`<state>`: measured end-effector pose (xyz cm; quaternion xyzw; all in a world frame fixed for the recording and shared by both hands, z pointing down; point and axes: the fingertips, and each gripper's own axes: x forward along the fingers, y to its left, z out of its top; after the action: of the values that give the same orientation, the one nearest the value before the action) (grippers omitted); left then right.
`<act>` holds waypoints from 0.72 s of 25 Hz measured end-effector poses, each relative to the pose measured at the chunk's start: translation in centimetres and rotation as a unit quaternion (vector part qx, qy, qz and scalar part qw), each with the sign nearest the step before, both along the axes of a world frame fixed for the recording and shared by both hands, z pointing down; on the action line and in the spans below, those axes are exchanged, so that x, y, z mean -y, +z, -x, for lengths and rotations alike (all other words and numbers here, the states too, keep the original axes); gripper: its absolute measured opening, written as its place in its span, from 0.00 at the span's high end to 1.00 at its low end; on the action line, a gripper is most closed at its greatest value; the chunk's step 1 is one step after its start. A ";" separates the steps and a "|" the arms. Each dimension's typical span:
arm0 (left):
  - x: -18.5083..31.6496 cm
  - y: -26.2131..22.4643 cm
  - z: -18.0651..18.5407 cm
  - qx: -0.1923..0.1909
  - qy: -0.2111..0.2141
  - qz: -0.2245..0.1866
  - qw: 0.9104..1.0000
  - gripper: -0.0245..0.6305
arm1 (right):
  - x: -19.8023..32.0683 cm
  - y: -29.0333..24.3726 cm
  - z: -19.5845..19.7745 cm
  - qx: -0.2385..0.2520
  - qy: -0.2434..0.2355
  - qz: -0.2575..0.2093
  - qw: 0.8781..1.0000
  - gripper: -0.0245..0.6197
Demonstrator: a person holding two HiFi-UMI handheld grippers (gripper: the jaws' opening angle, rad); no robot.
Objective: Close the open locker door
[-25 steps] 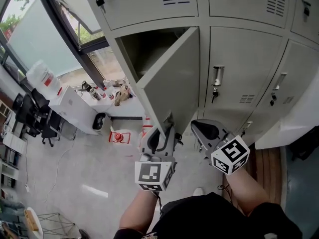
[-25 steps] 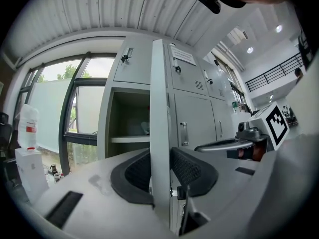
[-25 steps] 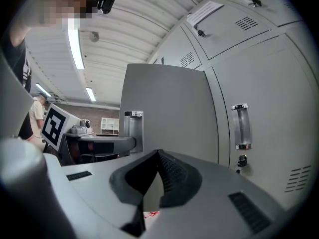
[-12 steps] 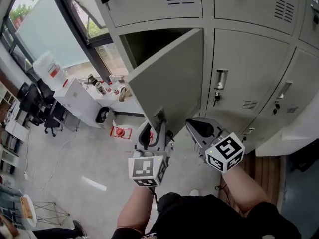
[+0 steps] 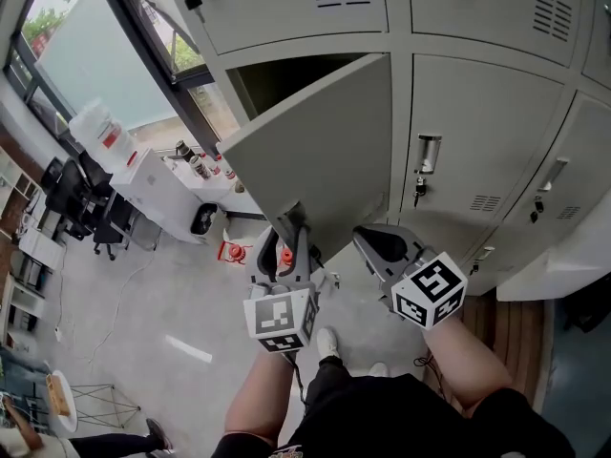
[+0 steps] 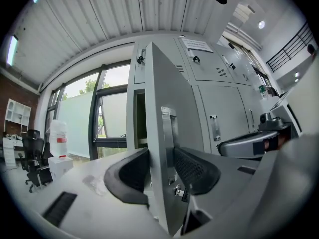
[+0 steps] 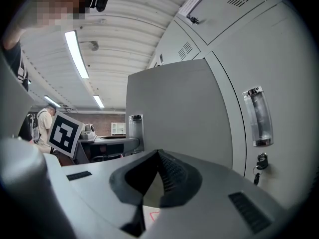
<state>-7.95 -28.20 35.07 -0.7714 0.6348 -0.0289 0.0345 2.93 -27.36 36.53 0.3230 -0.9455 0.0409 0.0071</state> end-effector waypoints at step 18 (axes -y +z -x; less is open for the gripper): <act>5.9 0.1 3.1 0.008 0.006 -0.001 1.000 0.72 | 4.4 -0.4 2.1 -0.009 0.029 -0.002 1.000 0.88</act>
<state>-11.09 -34.10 35.20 -0.7750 0.6298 -0.0341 0.0401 0.82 -31.78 36.15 0.3505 -0.9358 0.0367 0.0138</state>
